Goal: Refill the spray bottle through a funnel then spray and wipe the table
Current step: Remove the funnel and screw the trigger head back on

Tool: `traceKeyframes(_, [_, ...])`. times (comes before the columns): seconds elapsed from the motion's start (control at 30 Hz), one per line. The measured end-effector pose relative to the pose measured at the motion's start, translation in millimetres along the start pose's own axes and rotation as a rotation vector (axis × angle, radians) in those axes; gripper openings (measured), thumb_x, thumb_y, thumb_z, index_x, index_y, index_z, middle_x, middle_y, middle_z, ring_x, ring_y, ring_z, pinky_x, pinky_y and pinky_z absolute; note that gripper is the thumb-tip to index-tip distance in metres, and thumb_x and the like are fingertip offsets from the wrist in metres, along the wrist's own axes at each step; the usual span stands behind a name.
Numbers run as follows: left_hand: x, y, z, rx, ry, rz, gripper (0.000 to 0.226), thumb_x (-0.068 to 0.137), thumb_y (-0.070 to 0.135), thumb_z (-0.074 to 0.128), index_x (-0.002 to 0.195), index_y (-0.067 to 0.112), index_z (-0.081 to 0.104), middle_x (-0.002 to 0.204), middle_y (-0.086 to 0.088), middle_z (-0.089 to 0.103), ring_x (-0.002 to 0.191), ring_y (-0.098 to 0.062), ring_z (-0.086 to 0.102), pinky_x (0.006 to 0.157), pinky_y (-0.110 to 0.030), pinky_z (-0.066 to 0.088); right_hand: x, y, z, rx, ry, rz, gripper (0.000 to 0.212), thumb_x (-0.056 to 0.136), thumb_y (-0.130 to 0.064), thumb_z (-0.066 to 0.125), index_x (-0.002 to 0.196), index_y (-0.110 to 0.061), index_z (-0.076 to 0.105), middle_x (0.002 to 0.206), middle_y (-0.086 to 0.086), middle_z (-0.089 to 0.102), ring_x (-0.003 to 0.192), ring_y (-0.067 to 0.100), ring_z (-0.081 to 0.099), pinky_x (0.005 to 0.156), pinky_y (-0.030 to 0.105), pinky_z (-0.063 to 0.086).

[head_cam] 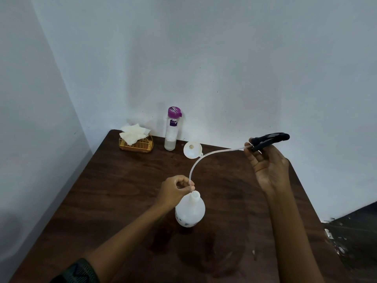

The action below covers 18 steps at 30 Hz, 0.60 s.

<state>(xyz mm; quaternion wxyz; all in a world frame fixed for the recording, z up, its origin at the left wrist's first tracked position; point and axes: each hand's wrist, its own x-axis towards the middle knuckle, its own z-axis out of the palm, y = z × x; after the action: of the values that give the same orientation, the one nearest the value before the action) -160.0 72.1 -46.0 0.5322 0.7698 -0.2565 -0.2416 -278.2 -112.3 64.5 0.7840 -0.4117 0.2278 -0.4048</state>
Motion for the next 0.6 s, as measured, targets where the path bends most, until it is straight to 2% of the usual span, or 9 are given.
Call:
traceKeyframes(0.13, [0, -5, 2, 0.01, -0.005, 0.006, 0.007, 0.08, 0.016, 0.072, 0.086, 0.017, 0.068, 0.09, -0.003, 0.07, 0.084, -0.016, 0.064, 0.069, -0.015, 0.049, -2, 3, -6, 0.002, -0.018, 0.01, 0.012, 0.09, -0.006, 0.053, 0.094, 0.004, 0.06, 0.082, 0.012, 0.072, 0.081, 0.027, 0.07, 0.071, 0.032, 0.058])
traceKeyframes(0.27, [0, -2, 2, -0.039, 0.011, 0.03, 0.026, 0.08, 0.011, 0.072, 0.104, 0.016, 0.062, 0.082, 0.005, 0.064, 0.077, -0.01, 0.063, 0.065, -0.011, 0.049, -2, 5, -11, -0.017, -0.023, 0.008, 0.015, 0.091, -0.007, 0.052, 0.099, 0.005, 0.058, 0.083, 0.012, 0.072, 0.082, 0.028, 0.069, 0.072, 0.033, 0.058])
traceKeyframes(0.33, [1, 2, 1, -0.075, 0.04, 0.041, 0.025, 0.083, 0.011, 0.069, 0.107, 0.015, 0.061, 0.08, 0.006, 0.064, 0.074, -0.008, 0.063, 0.061, -0.01, 0.049, -2, 5, -12, -0.024, -0.019, 0.01, 0.015, 0.091, -0.007, 0.052, 0.099, 0.005, 0.058, 0.083, 0.012, 0.071, 0.081, 0.027, 0.07, 0.072, 0.033, 0.058])
traceKeyframes(0.47, [3, 5, 0, -0.054, 0.054, 0.069, 0.012, 0.088, 0.017, 0.063, 0.098, 0.012, 0.066, 0.078, 0.006, 0.063, 0.071, -0.006, 0.06, 0.054, -0.005, 0.045, -5, 5, -13, -0.04, -0.008, 0.014, 0.014, 0.091, -0.007, 0.053, 0.096, 0.004, 0.059, 0.083, 0.013, 0.071, 0.08, 0.027, 0.07, 0.07, 0.032, 0.058])
traceKeyframes(0.6, [4, 2, 0, -0.019, 0.033, 0.053, 0.009, 0.085, 0.02, 0.067, 0.09, 0.013, 0.069, 0.082, 0.004, 0.066, 0.078, -0.009, 0.063, 0.064, -0.01, 0.047, -6, 5, -14, -0.067, -0.004, 0.012, 0.013, 0.091, -0.008, 0.052, 0.093, 0.001, 0.06, 0.081, 0.011, 0.072, 0.078, 0.026, 0.07, 0.067, 0.032, 0.058])
